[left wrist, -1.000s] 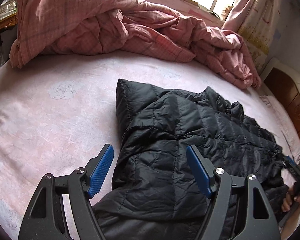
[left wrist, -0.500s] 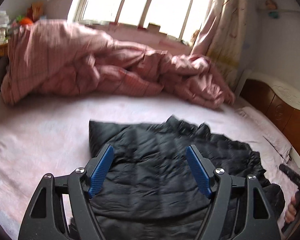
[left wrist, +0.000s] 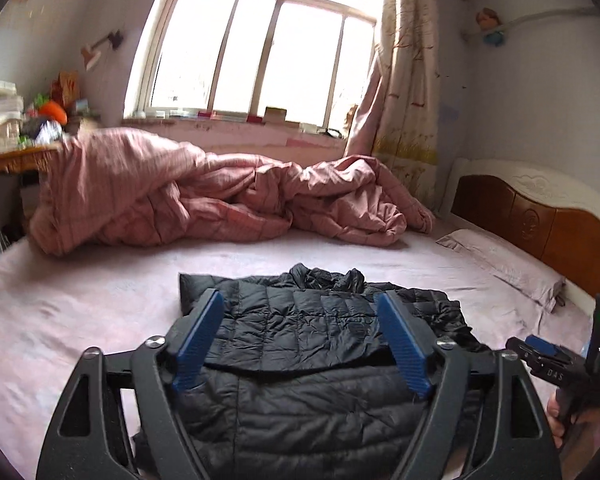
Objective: Fold large clothes
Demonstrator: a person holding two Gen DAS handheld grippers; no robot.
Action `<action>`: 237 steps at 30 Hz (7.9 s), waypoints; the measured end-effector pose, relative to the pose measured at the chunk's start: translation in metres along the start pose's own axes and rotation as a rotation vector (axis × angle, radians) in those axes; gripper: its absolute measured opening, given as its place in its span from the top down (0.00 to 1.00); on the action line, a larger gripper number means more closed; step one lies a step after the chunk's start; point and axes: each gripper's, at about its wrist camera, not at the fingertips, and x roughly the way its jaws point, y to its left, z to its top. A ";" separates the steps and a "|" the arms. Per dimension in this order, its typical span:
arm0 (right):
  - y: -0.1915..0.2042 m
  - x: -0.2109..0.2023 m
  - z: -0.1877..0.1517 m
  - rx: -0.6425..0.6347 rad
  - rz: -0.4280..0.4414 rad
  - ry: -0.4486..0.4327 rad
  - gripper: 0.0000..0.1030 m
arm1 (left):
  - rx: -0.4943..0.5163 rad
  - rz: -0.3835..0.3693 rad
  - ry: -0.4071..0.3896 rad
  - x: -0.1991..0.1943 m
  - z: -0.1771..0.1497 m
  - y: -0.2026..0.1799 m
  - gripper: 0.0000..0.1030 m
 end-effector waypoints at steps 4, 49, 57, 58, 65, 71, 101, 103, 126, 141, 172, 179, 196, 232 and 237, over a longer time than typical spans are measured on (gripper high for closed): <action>0.002 -0.010 -0.010 -0.019 0.002 -0.005 0.20 | 0.026 0.033 -0.062 -0.032 -0.017 -0.006 0.06; 0.013 -0.032 -0.046 -0.156 -0.073 0.022 0.00 | 0.227 0.190 0.100 -0.006 -0.134 -0.014 0.00; 0.036 -0.005 -0.082 -0.352 0.004 0.225 0.00 | 0.287 0.166 0.232 -0.002 -0.148 -0.014 0.02; 0.046 -0.004 -0.089 -0.419 0.033 0.246 0.00 | 0.312 0.160 0.246 -0.002 -0.152 -0.017 0.02; 0.075 0.006 -0.111 -0.544 0.022 0.272 0.00 | 0.427 0.190 0.332 0.006 -0.175 -0.031 0.02; 0.080 0.012 -0.107 -0.536 -0.141 0.199 0.00 | 0.580 0.324 0.307 0.023 -0.174 -0.041 0.02; -0.001 0.056 -0.073 -0.407 -0.358 0.295 0.00 | 0.486 0.368 0.364 0.057 -0.150 0.010 0.47; -0.010 0.056 -0.068 -0.348 -0.342 0.300 0.06 | 0.533 0.406 0.318 0.054 -0.154 0.001 0.61; -0.001 -0.080 -0.108 -0.280 -0.079 0.164 0.68 | 0.379 0.270 0.329 -0.085 -0.144 0.020 0.69; 0.023 0.024 0.024 -0.319 -0.381 -0.118 0.21 | 0.372 0.407 0.062 0.040 -0.040 0.054 0.03; -0.018 0.142 0.057 -0.113 -0.124 0.104 0.93 | 0.009 0.210 0.360 0.136 -0.041 0.139 0.92; -0.030 0.165 0.044 -0.146 -0.191 0.110 0.66 | -0.004 0.320 0.390 0.136 -0.053 0.154 0.77; 0.000 0.047 0.067 -0.058 0.111 0.041 0.51 | 0.088 -0.028 0.222 0.045 -0.024 0.001 0.94; 0.134 0.155 0.014 -0.142 0.326 0.493 0.93 | -0.375 -0.322 0.583 0.161 -0.118 -0.017 0.97; 0.149 0.192 -0.006 -0.147 0.265 0.621 0.94 | -0.368 -0.347 0.668 0.177 -0.131 -0.022 0.96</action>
